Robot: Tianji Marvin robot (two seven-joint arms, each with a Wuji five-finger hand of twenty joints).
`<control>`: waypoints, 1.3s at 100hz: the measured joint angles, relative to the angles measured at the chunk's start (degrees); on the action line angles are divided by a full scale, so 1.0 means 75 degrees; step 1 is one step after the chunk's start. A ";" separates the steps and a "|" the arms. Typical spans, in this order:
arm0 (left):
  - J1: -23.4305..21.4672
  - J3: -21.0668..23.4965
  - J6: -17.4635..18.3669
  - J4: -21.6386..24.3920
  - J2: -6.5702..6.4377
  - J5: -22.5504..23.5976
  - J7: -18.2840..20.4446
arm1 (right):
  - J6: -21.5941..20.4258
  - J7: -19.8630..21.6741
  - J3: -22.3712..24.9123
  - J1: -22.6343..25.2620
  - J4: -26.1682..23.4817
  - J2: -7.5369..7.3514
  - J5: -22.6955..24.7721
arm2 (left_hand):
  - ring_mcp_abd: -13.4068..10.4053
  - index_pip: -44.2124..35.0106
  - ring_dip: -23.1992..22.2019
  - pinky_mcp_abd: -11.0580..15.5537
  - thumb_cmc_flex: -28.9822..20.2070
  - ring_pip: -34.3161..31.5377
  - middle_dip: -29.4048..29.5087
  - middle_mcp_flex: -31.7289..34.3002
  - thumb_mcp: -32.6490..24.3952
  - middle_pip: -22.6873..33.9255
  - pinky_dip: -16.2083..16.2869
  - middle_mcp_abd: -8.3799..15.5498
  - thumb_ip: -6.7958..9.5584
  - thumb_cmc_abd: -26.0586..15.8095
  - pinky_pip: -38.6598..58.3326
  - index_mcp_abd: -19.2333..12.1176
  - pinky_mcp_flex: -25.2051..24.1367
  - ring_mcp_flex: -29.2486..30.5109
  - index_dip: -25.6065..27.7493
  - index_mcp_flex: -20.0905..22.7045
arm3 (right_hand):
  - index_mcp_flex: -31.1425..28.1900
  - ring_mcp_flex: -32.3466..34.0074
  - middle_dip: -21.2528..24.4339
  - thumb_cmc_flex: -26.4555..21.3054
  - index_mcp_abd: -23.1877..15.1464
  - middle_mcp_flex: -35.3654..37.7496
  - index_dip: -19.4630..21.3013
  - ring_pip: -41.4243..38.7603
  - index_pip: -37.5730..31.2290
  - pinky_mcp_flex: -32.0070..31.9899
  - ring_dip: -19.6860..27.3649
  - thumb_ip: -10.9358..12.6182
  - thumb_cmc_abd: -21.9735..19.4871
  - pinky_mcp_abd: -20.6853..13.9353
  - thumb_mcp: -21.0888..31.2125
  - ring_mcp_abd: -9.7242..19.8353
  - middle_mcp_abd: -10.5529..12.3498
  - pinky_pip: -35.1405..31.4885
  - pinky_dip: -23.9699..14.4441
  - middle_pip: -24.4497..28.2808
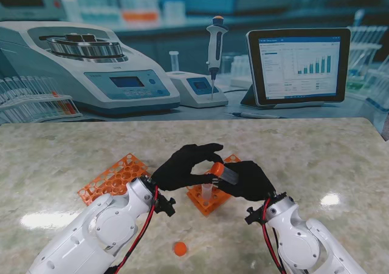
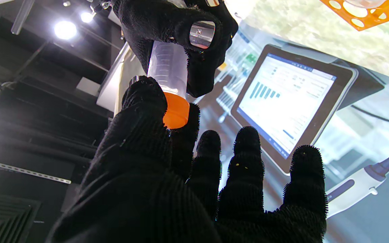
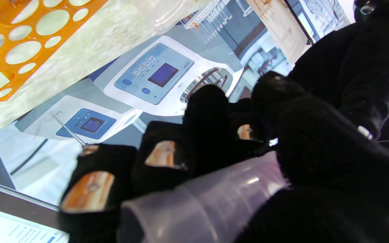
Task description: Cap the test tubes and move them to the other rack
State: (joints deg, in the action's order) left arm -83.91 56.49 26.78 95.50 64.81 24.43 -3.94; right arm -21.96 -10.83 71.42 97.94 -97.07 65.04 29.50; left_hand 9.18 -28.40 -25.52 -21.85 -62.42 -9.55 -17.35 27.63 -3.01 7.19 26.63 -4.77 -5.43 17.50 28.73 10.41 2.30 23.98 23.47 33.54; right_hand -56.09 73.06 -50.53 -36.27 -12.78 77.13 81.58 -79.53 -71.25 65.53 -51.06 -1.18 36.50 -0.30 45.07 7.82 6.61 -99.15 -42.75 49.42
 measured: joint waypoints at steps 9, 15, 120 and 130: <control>0.0000 0.0001 0.0012 -0.0003 0.0000 0.0021 -0.0009 | 0.0000 0.0002 0.0001 0.0002 0.0001 0.0000 0.0000 | 0.0000 0.0205 0.0005 0.0000 0.0000 0.0000 0.0000 0.0000 -0.0074 0.0000 0.0000 0.0001 -0.0001 0.0001 0.0000 0.0000 0.0000 0.0000 -0.0052 0.0044 | 0.0000 0.0000 0.0000 0.0000 0.0000 0.0000 0.0000 0.0000 0.0000 0.0000 0.0000 0.0000 0.0000 0.0000 0.0000 0.0000 0.0000 0.0000 -0.0001 0.0000; 0.0000 0.0001 0.0018 -0.0005 0.0000 0.0036 -0.0015 | 0.0000 0.0005 0.0003 0.0002 0.0002 -0.0001 0.0000 | -0.0001 0.0416 0.0013 0.0000 0.0000 0.0000 0.0000 0.0000 -0.0247 0.0001 0.0000 0.0002 -0.0020 0.0037 0.0000 0.0000 0.0001 0.0000 -0.0107 0.0098 | 0.0000 0.0000 0.0000 0.0000 0.0000 0.0000 0.0000 0.0000 0.0000 0.0000 0.0000 0.0000 0.0000 0.0000 0.0000 0.0000 0.0000 0.0000 -0.0007 0.0000; -0.0205 0.0213 0.0292 0.0149 -0.0058 0.0174 0.0174 | 0.0009 0.0072 -0.0022 -0.0012 -0.0024 -0.0004 -0.0012 | -0.0001 0.0835 0.0085 0.0000 -0.0714 0.0024 0.0058 0.0047 -0.3209 0.0003 0.0000 0.0096 -0.0007 0.0457 0.0000 -0.1928 0.0001 0.0002 -0.0859 -0.0433 | -0.0001 0.0000 0.0000 0.0000 -0.0111 0.0000 0.0013 -0.0092 -0.0084 -0.0015 -0.0044 0.0000 0.0011 0.0000 -0.0002 0.0000 0.0000 0.0000 -0.0003 0.0000; -0.0232 0.0240 0.0334 0.0179 -0.0063 0.0180 0.0152 | 0.0009 0.0086 -0.0030 -0.0014 -0.0024 -0.0005 -0.0019 | -0.0001 0.0599 0.0085 0.0000 -0.0992 0.0024 0.0058 0.0047 -0.3585 0.0003 0.0000 0.0097 0.0130 0.0341 0.0000 -0.2967 0.0001 0.0002 -0.0857 -0.0325 | -0.0001 0.0001 0.0000 0.0000 -0.0113 0.0000 0.0012 -0.0092 -0.0084 -0.0015 -0.0038 0.0000 0.0011 0.0000 -0.0003 0.0000 0.0000 0.0000 0.0001 0.0000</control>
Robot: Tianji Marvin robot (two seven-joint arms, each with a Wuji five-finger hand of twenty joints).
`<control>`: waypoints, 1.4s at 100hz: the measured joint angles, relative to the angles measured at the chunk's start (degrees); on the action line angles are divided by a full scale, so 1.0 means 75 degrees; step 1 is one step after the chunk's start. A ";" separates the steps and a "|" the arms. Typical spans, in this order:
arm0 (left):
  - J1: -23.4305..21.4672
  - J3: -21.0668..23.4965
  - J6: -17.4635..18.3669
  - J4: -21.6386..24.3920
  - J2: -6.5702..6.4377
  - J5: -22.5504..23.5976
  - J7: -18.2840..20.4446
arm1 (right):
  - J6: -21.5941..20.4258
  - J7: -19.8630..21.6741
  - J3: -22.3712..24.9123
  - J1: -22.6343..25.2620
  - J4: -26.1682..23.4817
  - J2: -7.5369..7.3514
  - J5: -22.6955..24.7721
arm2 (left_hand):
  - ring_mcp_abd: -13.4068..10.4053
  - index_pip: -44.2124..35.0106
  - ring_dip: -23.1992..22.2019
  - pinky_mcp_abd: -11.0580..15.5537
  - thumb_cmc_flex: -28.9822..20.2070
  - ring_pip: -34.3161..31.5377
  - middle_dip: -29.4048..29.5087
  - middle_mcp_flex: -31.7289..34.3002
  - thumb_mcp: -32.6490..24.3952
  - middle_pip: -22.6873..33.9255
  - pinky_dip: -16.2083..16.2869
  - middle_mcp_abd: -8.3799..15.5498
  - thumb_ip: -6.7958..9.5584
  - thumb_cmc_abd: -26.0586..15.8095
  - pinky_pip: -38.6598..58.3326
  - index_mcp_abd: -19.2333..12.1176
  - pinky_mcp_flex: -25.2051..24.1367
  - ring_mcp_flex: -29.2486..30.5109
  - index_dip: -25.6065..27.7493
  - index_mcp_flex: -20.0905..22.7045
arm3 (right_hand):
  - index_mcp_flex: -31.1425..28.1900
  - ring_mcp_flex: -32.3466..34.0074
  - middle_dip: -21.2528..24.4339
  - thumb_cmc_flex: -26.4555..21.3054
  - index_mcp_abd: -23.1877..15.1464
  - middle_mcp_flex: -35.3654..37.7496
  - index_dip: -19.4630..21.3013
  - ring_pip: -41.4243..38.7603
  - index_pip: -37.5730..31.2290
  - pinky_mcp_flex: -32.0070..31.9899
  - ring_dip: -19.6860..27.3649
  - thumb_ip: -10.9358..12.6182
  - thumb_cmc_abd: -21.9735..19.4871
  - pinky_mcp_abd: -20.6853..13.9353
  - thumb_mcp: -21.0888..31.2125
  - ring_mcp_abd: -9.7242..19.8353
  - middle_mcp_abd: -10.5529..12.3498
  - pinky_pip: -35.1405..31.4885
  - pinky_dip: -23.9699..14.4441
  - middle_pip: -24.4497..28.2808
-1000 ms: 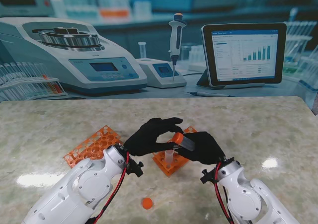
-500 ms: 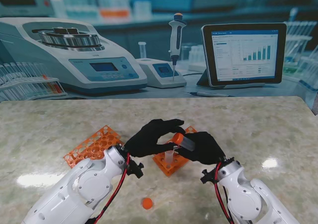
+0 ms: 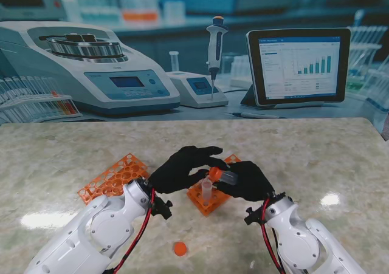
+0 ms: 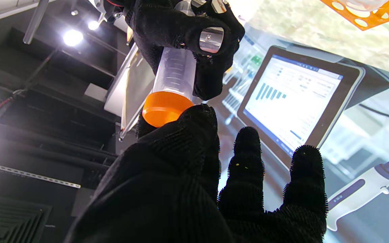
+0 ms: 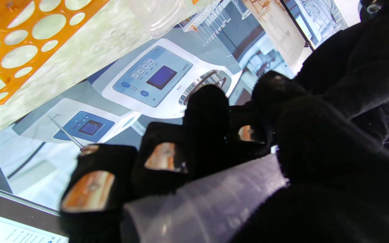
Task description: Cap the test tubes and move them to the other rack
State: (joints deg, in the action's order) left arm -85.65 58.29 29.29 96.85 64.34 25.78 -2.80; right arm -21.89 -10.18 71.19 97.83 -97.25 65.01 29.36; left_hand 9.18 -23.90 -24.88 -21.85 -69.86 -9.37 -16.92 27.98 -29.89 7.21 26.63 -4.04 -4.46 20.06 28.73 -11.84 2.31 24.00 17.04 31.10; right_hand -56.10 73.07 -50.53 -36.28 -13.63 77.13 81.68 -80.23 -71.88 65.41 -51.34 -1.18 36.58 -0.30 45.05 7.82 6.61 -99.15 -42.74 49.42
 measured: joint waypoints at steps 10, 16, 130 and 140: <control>-0.0031 0.0014 0.0022 0.0042 0.0000 -0.0028 -0.0014 | 0.0000 0.0002 -0.0003 -0.0004 0.0001 0.0000 -0.0006 | 0.0000 -0.0021 0.0000 0.0000 -0.0027 0.0000 0.0000 0.0000 -0.0072 0.0000 0.0000 0.0000 0.0015 -0.0001 0.0000 -0.0084 0.0000 0.0000 0.0001 -0.0001 | 0.0000 0.0001 0.0000 0.0000 -0.0004 0.0000 0.0000 0.0000 0.0000 0.0000 0.0001 0.0000 0.0000 0.0000 -0.0001 0.0000 0.0000 0.0000 0.0002 0.0000; -0.0052 0.0039 0.0025 0.0060 0.0000 -0.0027 -0.0022 | 0.0001 0.0002 -0.0003 -0.0006 0.0001 0.0000 -0.0007 | 0.0000 -0.0021 0.0000 0.0000 -0.0030 0.0000 0.0000 0.0000 -0.0073 0.0000 0.0000 0.0000 0.0017 -0.0034 0.0000 -0.0084 0.0000 0.0000 0.0001 -0.0002 | 0.0000 0.0001 0.0000 0.0000 -0.0007 0.0000 0.0000 0.0000 0.0000 0.0000 0.0002 0.0000 0.0000 0.0000 -0.0001 0.0000 0.0000 0.0000 0.0001 0.0000; -0.0027 -0.0134 -0.0409 0.0432 -0.0038 -0.0613 0.0271 | 0.0006 -0.0007 -0.0002 -0.0010 0.0006 0.0001 -0.0006 | 0.0206 0.1001 0.0001 -0.0069 0.1248 0.0007 0.0000 0.0115 0.3908 -0.0031 0.0000 -0.0471 0.0479 -0.1311 0.0028 0.2208 0.0369 0.0310 0.0331 0.0469 | 0.0000 0.0004 0.0000 -0.0001 -0.0010 0.0000 0.0000 -0.0001 0.0000 0.0000 0.0012 0.0000 0.0000 0.0000 -0.0002 0.0000 0.0000 0.0000 0.0002 0.0000; 0.0061 -0.0241 -0.0435 0.0359 -0.0033 -0.0619 0.0293 | 0.0004 -0.0007 0.0003 -0.0006 0.0006 0.0001 -0.0005 | 0.0207 0.0709 -0.0085 -0.0070 0.1317 -0.0182 -0.0055 0.0115 0.3729 -0.0029 0.0000 -0.0475 0.0494 -0.1064 0.0220 0.2057 0.0468 0.0443 0.0607 0.0411 | 0.0000 0.0004 0.0000 -0.0001 -0.0010 0.0000 0.0000 -0.0001 0.0000 0.0000 0.0012 0.0000 0.0000 0.0000 -0.0002 0.0000 0.0000 0.0000 0.0002 0.0000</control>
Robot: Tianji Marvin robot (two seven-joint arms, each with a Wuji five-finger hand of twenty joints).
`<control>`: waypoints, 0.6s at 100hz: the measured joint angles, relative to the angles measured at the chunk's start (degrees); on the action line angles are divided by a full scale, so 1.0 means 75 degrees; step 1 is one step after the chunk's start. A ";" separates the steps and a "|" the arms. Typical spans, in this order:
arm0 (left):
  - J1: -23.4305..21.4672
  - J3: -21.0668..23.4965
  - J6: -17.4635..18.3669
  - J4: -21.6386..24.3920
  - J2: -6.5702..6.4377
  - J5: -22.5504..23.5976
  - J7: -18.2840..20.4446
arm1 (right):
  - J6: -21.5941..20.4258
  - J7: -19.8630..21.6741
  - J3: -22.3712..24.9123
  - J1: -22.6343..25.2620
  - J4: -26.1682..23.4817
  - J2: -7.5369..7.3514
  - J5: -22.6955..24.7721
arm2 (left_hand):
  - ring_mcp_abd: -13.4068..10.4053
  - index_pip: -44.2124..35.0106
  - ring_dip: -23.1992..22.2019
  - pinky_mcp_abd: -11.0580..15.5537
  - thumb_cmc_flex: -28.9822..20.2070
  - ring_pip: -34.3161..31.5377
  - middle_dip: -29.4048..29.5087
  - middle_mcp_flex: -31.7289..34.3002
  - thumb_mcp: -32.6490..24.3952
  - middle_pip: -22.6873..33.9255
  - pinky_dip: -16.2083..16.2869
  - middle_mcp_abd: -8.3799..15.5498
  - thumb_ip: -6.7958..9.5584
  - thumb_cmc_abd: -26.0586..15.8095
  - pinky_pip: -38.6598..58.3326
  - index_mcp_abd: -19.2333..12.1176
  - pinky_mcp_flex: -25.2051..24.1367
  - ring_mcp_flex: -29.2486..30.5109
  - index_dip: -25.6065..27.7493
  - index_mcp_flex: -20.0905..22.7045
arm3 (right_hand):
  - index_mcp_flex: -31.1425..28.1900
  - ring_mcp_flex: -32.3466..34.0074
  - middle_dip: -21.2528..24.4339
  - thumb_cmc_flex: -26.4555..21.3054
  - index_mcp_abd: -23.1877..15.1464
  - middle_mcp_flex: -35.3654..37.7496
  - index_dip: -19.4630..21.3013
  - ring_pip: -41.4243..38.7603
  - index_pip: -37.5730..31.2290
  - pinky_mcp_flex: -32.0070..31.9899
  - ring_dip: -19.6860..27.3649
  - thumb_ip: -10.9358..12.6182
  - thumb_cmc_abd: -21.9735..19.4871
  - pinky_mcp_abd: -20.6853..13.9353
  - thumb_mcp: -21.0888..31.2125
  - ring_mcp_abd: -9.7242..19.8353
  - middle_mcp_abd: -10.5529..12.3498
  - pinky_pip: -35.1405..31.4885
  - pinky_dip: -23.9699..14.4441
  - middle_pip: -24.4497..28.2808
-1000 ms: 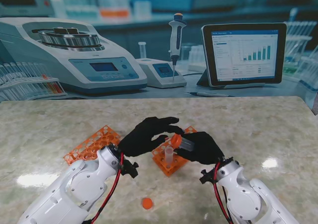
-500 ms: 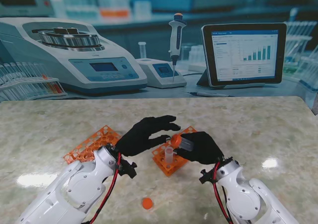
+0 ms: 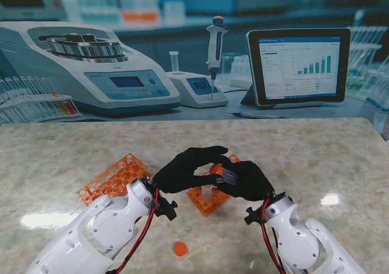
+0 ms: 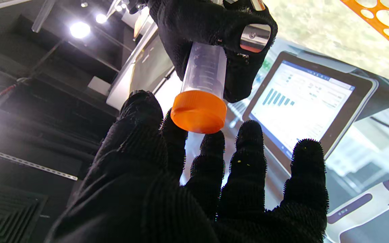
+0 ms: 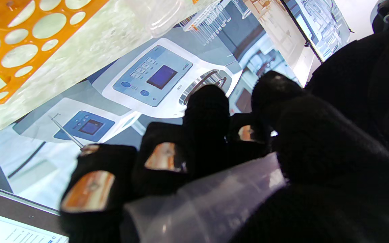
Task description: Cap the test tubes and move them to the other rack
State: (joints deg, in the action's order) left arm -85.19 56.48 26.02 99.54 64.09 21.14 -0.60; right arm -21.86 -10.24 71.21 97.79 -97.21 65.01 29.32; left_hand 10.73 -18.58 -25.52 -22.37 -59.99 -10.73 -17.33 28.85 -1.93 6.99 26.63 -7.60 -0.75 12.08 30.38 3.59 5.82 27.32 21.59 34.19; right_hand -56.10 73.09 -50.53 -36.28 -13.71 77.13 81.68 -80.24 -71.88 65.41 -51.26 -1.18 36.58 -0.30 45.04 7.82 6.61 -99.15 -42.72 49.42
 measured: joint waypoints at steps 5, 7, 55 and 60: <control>0.0037 -0.0045 -0.0009 -0.0040 0.0005 0.0015 0.0000 | -0.0003 0.0000 0.0001 0.0002 0.0000 0.0000 0.0000 | 0.0000 -0.0157 -0.0120 0.0000 0.0005 -0.0102 -0.0166 0.0000 -0.0132 0.0000 0.0000 -0.0001 -0.0011 0.0120 0.0098 -0.0153 0.0032 0.0086 0.0168 -0.0003 | 0.0000 0.0000 0.0000 0.0000 0.0000 0.0000 0.0000 0.0000 0.0000 0.0000 0.0000 0.0000 0.0000 0.0000 0.0000 0.0000 0.0000 0.0000 0.0000 0.0000; 0.0052 -0.0063 -0.0013 -0.0056 0.0006 0.0025 0.0000 | -0.0004 0.0000 0.0002 0.0002 0.0000 0.0000 0.0000 | 0.0000 -0.0191 -0.0173 0.0000 0.0006 -0.0103 -0.0173 0.0000 -0.0179 0.0000 0.0000 -0.0001 -0.0011 0.0157 0.0120 -0.0227 0.0042 0.0086 0.0222 -0.0003 | 0.0000 0.0000 0.0000 0.0000 0.0000 0.0000 0.0000 0.0000 0.0000 0.0000 0.0000 0.0000 0.0000 0.0000 0.0000 0.0000 0.0000 0.0000 0.0000 0.0000; 0.0357 -0.0361 -0.0037 -0.0318 0.0004 0.0351 0.0049 | -0.0047 -0.0041 0.0022 0.0038 0.0005 0.0001 0.0019 | -0.0249 -0.1001 -0.3657 0.0732 -0.0388 -0.1433 -0.0950 0.0192 -0.1081 0.0514 0.1141 0.0409 -0.0036 0.0499 0.2510 -0.0733 0.1054 0.0270 0.0564 -0.0110 | 0.0000 0.0008 0.0000 -0.0003 0.0000 0.0000 0.0000 -0.0002 0.0016 0.0008 0.0000 0.0000 0.0000 0.0000 -0.0001 0.0000 0.0000 0.0000 0.0000 0.0000; 0.0388 -0.0386 -0.0037 -0.0333 -0.0001 0.0351 0.0067 | -0.0057 -0.0046 0.0023 0.0040 0.0012 0.0000 0.0019 | -0.0244 -0.1037 -0.4209 0.0838 -0.0465 -0.1484 -0.1114 0.0345 -0.1071 0.0685 0.1268 0.0497 -0.0036 0.0499 0.2865 -0.0734 0.1264 0.0448 0.0564 -0.0114 | -0.0003 0.0010 0.0000 -0.0004 0.0014 0.0000 0.0000 -0.0003 0.0016 0.0011 0.0000 0.0000 0.0000 0.0000 -0.0001 0.0000 0.0000 0.0000 0.0000 0.0000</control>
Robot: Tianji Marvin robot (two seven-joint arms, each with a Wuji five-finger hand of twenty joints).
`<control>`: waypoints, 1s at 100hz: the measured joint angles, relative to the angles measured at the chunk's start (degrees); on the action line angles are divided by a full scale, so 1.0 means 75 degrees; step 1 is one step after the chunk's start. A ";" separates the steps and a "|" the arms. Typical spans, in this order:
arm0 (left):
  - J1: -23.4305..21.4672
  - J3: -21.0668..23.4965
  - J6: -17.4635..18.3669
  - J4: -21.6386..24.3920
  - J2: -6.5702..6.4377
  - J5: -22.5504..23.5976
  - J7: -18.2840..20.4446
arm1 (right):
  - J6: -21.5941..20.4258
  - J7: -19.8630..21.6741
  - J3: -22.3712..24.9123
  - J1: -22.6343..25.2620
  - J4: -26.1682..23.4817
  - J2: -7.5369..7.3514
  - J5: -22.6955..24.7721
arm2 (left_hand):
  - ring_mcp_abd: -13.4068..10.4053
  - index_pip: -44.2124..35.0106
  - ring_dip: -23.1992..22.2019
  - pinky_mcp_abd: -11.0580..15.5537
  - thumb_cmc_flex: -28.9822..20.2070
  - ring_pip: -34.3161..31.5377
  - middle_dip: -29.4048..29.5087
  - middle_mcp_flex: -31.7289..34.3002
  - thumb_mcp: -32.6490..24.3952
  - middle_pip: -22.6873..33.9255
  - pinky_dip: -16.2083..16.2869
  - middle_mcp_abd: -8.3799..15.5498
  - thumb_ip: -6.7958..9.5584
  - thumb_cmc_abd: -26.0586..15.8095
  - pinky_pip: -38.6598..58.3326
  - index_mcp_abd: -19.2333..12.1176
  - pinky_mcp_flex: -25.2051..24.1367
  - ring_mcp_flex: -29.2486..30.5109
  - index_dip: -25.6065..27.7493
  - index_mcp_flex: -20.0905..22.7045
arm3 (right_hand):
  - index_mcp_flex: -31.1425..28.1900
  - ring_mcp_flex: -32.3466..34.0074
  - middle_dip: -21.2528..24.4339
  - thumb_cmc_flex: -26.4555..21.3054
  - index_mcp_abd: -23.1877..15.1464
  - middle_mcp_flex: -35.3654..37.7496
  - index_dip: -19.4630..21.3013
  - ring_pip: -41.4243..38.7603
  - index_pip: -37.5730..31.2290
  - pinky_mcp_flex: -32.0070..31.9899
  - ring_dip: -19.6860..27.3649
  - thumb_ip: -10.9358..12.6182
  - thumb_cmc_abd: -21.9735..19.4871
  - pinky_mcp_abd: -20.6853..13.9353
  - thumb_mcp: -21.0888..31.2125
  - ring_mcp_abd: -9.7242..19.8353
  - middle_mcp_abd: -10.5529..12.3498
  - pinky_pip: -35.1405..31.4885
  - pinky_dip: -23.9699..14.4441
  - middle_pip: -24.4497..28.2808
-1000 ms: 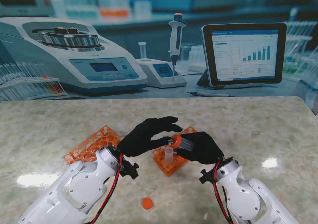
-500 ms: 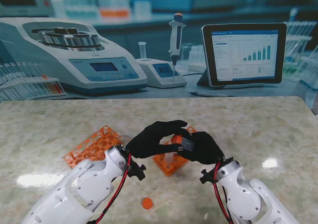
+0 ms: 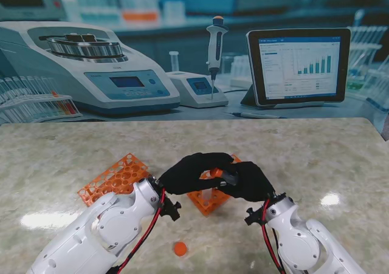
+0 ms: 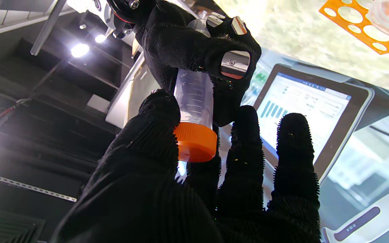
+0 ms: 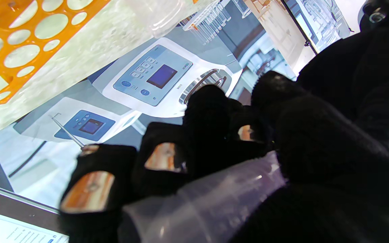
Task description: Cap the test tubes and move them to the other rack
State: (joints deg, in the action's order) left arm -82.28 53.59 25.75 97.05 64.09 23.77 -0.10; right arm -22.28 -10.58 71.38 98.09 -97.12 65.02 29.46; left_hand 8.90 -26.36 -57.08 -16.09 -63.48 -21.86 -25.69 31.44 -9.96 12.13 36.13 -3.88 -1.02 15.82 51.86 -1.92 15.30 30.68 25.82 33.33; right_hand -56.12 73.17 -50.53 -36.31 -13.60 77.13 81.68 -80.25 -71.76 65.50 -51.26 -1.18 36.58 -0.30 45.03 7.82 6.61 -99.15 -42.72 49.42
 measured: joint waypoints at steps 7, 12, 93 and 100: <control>0.0039 -0.0016 -0.0009 -0.0005 -0.0009 -0.0009 0.0078 | -0.0033 -0.0001 0.0000 0.0003 0.0010 -0.0004 0.0000 | 0.0018 -0.0054 -0.0426 0.0104 -0.0064 -0.0168 -0.0240 0.0034 0.0057 0.0129 0.0256 0.0074 0.0000 -0.0004 0.0562 0.0026 0.0182 0.0025 0.0000 -0.0010 | -0.0006 0.0018 0.0000 -0.0001 0.0001 0.0000 -0.0001 0.0000 0.0000 0.0004 0.0001 0.0000 0.0000 0.0000 0.0000 0.0000 0.0000 0.0000 0.0000 0.0000; 0.0062 -0.0018 -0.0033 -0.0005 -0.0017 -0.0054 0.0166 | -0.0058 -0.0001 0.0000 0.0007 0.0016 -0.0006 0.0000 | 0.0019 -0.0142 -0.0658 0.0192 -0.0065 -0.0678 -0.0931 0.0059 0.0058 0.0179 0.0459 0.0082 -0.0003 -0.0005 0.1115 0.0026 0.0505 0.0274 0.0000 -0.0047 | -0.0012 0.0056 0.0000 -0.0001 0.0015 0.0000 -0.0001 0.0000 0.0000 0.0015 0.0004 0.0000 0.0000 0.0000 0.0000 0.0000 0.0000 0.0000 0.0000 0.0000; 0.0131 -0.0071 -0.0198 0.0089 -0.0024 0.0014 0.0233 | -0.0228 -0.0062 -0.0064 0.0019 0.0082 0.0010 -0.0105 | -0.0954 -0.3295 -0.1110 0.0919 -0.0059 -0.5640 -0.4897 0.0148 -0.0630 -0.0216 0.2150 -0.0108 -0.0931 -0.0069 0.4572 -0.0212 0.3417 0.1233 0.2967 -0.0479 | 0.0257 0.0060 0.0353 0.0032 0.0249 -0.0324 -0.0613 0.0287 0.0800 -0.0011 0.0290 -0.0377 -0.0093 0.0003 -0.0774 0.0000 -0.0112 0.0222 0.0201 -0.0521; 0.0132 -0.0061 -0.0180 0.0085 -0.0014 0.0013 0.0199 | -0.0263 -0.0059 -0.0075 0.0008 0.0099 0.0012 -0.0120 | -0.0955 -0.3296 -0.1093 0.0919 -0.0059 -0.5640 -0.4897 0.0251 -0.0630 -0.0216 0.2150 -0.0108 -0.0941 -0.0068 0.4451 -0.0212 0.3494 0.1242 0.2967 -0.0427 | 0.0449 0.0060 0.0492 0.0033 0.0261 -0.0473 -0.0840 0.0526 0.1085 -0.0090 0.0421 -0.0443 -0.0097 0.0131 -0.0990 -0.0011 -0.0187 0.0469 0.0314 -0.0741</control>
State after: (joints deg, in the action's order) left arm -81.29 53.13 24.39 97.69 63.98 23.86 1.39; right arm -24.26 -11.03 70.82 98.15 -96.38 65.11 28.57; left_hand 1.74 -51.08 -65.28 -9.20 -63.92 -64.16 -62.42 33.32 -14.68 10.51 52.26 -4.69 -8.08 15.31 85.25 -3.51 41.51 39.99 48.08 30.13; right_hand -52.75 73.61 -46.84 -36.06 -11.64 73.58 75.38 -76.31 -63.62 64.82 -48.10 -4.50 35.85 0.68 37.61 7.73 5.21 -95.64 -40.36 43.86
